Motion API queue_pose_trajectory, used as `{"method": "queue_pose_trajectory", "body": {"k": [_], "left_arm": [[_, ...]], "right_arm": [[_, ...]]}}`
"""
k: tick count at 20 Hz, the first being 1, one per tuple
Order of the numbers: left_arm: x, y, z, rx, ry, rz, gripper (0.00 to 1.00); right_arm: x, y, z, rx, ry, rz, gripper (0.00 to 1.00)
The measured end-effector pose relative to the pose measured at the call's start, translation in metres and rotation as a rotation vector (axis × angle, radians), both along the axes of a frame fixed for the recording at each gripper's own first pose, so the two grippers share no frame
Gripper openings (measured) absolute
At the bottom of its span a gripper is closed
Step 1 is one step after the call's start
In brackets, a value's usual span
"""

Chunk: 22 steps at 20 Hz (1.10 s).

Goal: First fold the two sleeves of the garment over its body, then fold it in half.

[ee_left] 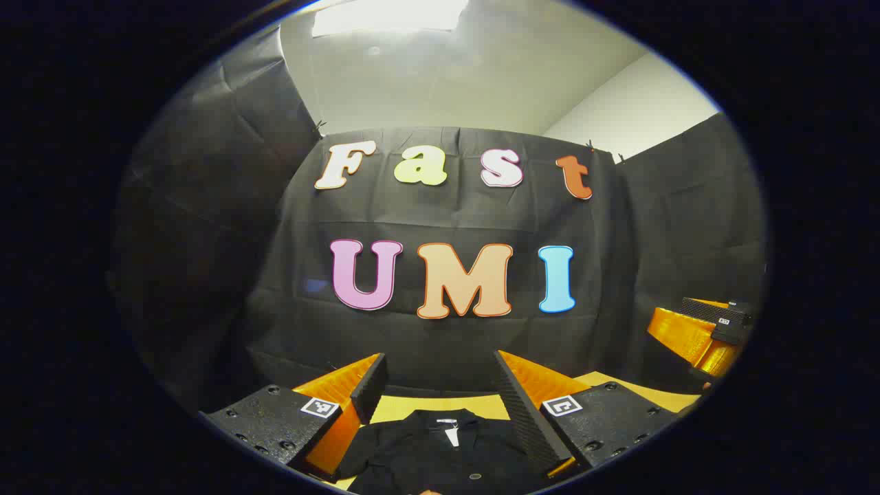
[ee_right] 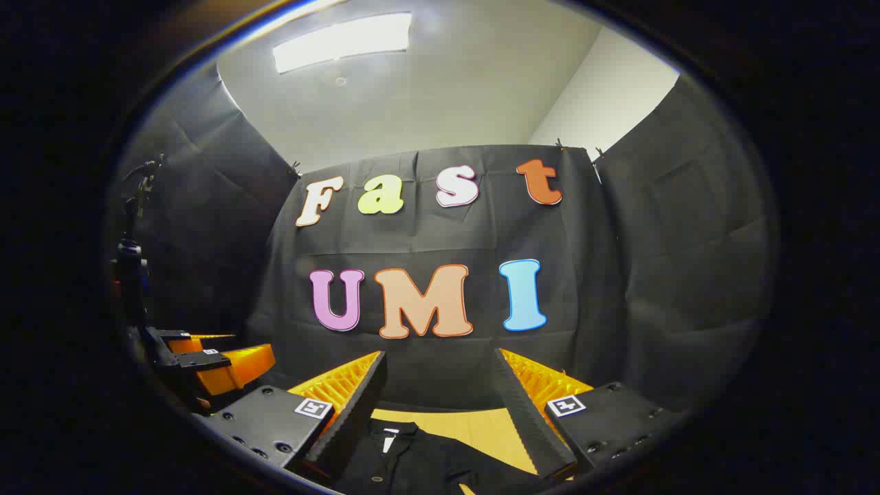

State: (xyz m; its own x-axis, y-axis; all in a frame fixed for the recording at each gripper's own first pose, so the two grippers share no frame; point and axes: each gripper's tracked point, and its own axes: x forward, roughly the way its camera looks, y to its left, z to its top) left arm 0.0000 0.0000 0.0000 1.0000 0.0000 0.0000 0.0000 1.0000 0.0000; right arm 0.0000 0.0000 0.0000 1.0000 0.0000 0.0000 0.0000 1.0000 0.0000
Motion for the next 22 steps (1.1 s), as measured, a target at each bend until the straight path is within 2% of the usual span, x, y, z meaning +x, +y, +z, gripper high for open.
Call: {"method": "queue_pose_trajectory", "body": {"k": [12,22], "left_arm": [[-0.006,0.019,0.000,0.012,0.013,0.052,0.92],[-0.009,0.053,0.002,0.060,0.008,0.114,0.92]], "right_arm": [[0.006,0.015,0.003,-0.011,-0.011,0.038,0.97],[0.022,0.027,-0.007,0.003,0.006,0.072,0.97]]}}
